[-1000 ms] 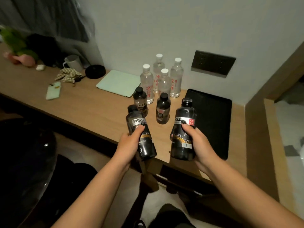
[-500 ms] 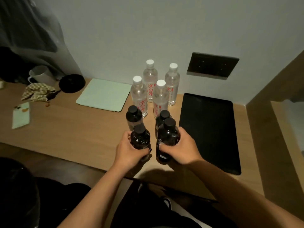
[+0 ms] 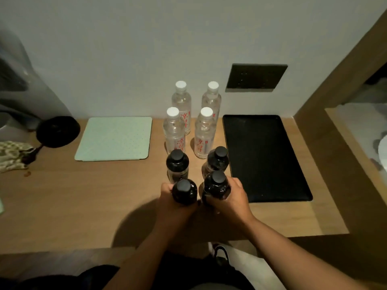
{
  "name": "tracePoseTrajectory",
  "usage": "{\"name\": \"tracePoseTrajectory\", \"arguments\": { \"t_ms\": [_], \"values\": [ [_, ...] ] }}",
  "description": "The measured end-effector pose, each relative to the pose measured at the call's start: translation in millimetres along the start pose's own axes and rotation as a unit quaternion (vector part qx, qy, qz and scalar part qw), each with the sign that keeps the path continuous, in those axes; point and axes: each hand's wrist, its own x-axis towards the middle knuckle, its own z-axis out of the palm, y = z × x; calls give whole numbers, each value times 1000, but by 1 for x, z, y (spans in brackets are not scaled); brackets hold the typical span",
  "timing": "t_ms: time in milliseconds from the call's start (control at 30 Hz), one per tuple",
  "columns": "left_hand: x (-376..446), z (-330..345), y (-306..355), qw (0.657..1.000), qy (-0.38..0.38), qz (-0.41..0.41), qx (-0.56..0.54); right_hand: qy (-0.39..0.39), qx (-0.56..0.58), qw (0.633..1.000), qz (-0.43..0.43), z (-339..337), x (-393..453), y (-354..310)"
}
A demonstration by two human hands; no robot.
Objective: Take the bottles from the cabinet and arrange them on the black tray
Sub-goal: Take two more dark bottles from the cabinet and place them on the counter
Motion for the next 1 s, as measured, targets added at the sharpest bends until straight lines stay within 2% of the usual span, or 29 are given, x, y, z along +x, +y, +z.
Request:
{"name": "tracePoseTrajectory", "arguments": {
  "t_ms": [100, 167, 267, 367, 433, 533, 733, 1000],
  "values": [
    [0, -6, -2, 1000, 4, -1, -1, 32, 25, 998, 42, 5, -8, -11],
    [-1, -11, 4, 999, 51, 3, -7, 51, 78, 993, 67, 4, -13, -22],
    [-5, -25, 28, 991, 90, 94, 32, 66, 134, 986, 76, -3, -7, -39],
    [-2, -34, 47, 983, -9, 153, 103, 44, 126, 989, 67, -6, 7, -52],
    [6, -34, 52, 981, -75, 139, 113, 31, 90, 994, 52, 0, 14, -54],
    [13, -34, 51, 982, -127, 101, 96, 34, 70, 997, 29, 9, 14, -55],
    [24, -38, 48, 981, -129, 109, 95, 16, 53, 998, -33, 11, 14, -62],
    [31, -40, 55, 982, -115, 117, 90, -37, 20, 998, -50, 7, 20, -69]
  ]
}}
